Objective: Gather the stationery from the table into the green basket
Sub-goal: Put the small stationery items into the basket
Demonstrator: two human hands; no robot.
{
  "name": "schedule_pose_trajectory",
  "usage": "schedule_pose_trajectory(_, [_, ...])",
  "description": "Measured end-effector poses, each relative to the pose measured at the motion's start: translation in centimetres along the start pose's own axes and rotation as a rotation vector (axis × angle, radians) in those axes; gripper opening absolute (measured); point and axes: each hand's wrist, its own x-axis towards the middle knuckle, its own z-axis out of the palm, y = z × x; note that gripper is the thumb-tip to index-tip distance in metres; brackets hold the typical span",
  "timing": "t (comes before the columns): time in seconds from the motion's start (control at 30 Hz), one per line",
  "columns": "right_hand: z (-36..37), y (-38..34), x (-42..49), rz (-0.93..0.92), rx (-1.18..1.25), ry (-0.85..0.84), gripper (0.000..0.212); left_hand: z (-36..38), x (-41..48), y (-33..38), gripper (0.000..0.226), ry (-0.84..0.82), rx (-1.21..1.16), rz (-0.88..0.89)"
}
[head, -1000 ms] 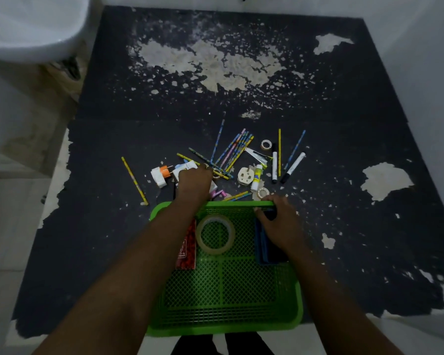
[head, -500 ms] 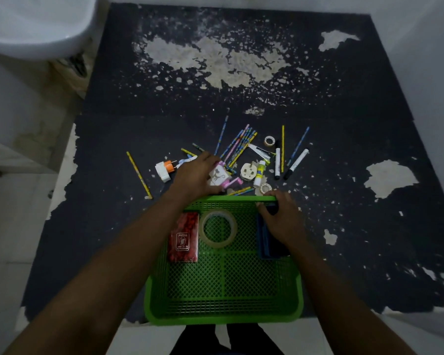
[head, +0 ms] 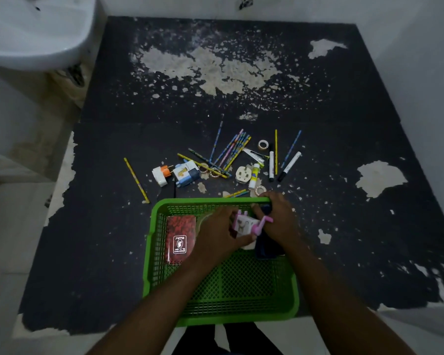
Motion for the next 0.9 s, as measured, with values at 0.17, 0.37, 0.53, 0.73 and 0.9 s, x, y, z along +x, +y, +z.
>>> schedule_pose_trajectory(0.17, [-0.2,-0.3,0.1,0.029,0.002,0.003,0.032,2.7,-0.2,-1.0,0.061,0.014,0.008,-0.039])
schedule_pose_trajectory(0.37, [-0.2,-0.6,-0.2,0.031,-0.019,0.037,0.032,3.4,0.1,-1.9,0.064,-0.005,0.427,0.059])
schedule_pose_trajectory(0.53, [-0.3,-0.9,-0.2,0.026,-0.029,0.038,0.032,4.6,1.2,-2.9,0.048,0.045,0.667,0.153])
schedule_pose_trajectory(0.73, [-0.1,-0.9,-0.2,0.036,-0.04,0.042,0.037,4.7,1.8,-3.3,0.053,0.139,0.771,0.26])
schedule_pose_trajectory(0.9, [-0.1,-1.5,-0.5,0.063,-0.086,0.068,0.034,4.4,1.5,-3.7,0.043,0.136,0.763,0.257])
